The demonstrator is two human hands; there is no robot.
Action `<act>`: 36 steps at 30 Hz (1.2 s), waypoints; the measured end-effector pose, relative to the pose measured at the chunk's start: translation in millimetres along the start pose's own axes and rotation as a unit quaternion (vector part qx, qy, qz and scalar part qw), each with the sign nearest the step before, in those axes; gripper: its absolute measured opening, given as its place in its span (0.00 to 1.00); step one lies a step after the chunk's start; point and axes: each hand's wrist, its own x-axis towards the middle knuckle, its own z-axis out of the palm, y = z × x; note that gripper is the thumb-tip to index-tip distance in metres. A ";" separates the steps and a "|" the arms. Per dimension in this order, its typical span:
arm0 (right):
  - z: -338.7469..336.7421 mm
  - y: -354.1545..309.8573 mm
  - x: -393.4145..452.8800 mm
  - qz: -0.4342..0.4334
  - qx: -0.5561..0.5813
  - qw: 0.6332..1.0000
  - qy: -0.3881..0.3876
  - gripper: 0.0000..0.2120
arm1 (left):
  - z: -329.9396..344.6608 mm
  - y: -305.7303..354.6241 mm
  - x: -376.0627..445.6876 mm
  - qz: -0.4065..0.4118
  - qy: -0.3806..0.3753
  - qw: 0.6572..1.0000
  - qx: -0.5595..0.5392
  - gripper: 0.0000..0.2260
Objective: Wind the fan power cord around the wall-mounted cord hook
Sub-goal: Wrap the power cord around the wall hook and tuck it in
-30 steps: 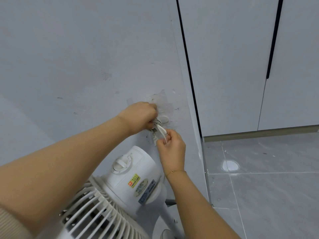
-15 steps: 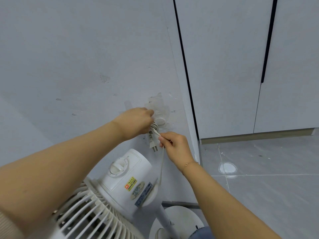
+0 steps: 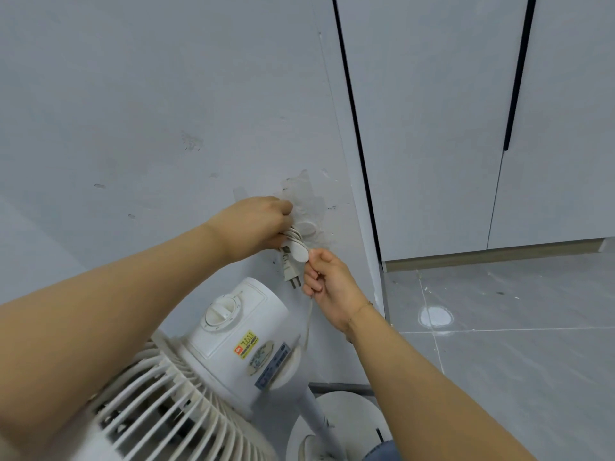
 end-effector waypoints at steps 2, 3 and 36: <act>1.0 1.3 3.4 0.023 0.070 0.997 -0.018 0.11 | 0.1 -1.0 -0.4 0.007 0.001 1.000 -0.009 0.10; 0.8 1.4 5.5 0.034 0.092 0.995 -0.025 0.10 | 0.6 -1.3 -1.0 0.011 0.005 1.000 -0.011 0.10; 36.7 20.4 -19.7 -0.127 -0.559 0.802 0.169 0.12 | 1.3 -4.6 -1.1 -0.181 0.010 0.970 -0.162 0.08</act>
